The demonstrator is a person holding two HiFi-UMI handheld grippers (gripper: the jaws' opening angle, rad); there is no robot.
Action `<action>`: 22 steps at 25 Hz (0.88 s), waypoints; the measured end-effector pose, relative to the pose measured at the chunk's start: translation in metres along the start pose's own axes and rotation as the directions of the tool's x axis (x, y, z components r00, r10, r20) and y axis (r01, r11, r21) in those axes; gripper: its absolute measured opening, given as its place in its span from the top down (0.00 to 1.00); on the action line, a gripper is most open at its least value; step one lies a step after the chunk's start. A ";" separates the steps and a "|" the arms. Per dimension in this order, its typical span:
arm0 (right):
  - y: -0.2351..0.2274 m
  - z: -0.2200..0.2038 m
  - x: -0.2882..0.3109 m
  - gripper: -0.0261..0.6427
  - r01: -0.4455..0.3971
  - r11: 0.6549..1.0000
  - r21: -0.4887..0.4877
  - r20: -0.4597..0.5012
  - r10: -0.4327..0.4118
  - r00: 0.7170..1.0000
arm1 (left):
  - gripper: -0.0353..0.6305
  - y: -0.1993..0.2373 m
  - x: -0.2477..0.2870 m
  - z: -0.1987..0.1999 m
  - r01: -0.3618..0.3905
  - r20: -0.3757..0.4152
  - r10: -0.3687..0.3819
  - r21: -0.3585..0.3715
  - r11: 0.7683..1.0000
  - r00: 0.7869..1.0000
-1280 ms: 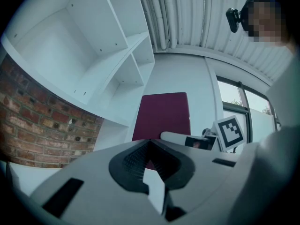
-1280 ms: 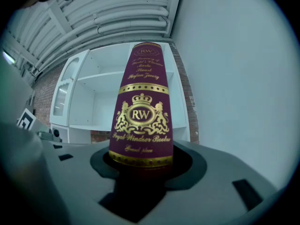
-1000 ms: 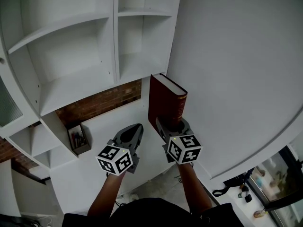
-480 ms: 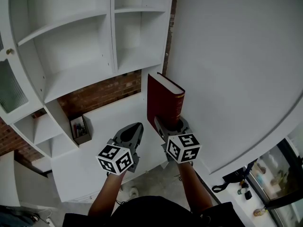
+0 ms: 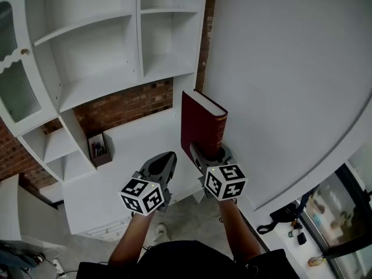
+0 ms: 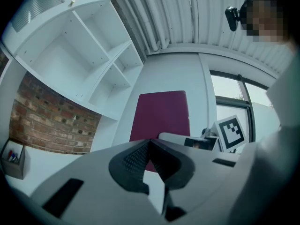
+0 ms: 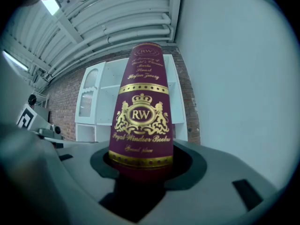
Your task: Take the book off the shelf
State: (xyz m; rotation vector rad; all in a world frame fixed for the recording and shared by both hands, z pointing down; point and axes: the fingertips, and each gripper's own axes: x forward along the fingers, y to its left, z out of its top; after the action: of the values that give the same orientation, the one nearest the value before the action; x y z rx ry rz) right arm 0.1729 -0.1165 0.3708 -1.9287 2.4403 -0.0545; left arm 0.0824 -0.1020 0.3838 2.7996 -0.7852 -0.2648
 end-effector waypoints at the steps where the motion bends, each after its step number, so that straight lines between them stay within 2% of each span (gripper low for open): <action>1: 0.000 0.000 -0.005 0.60 -0.002 1.000 -0.001 0.001 0.002 1.000 | 0.92 -0.005 -0.002 -0.001 -0.003 -0.001 0.003 0.002 1.000 1.000; 12: 0.013 -0.007 -0.033 0.60 -0.049 0.998 0.040 0.017 0.049 0.999 | 0.92 -0.036 -0.029 -0.016 -0.048 -0.032 0.049 0.031 0.998 0.998; 22: 0.012 -0.006 -0.043 0.60 -0.038 0.999 0.037 0.016 0.037 0.999 | 0.92 -0.042 -0.029 -0.016 -0.033 -0.037 0.034 0.039 0.999 0.999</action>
State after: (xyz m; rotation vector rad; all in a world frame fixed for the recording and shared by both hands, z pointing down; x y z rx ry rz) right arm 0.1705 -0.0721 0.3766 -1.8608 2.4461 -0.0836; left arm 0.0821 -0.0486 0.3911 2.8152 -0.8364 -0.1921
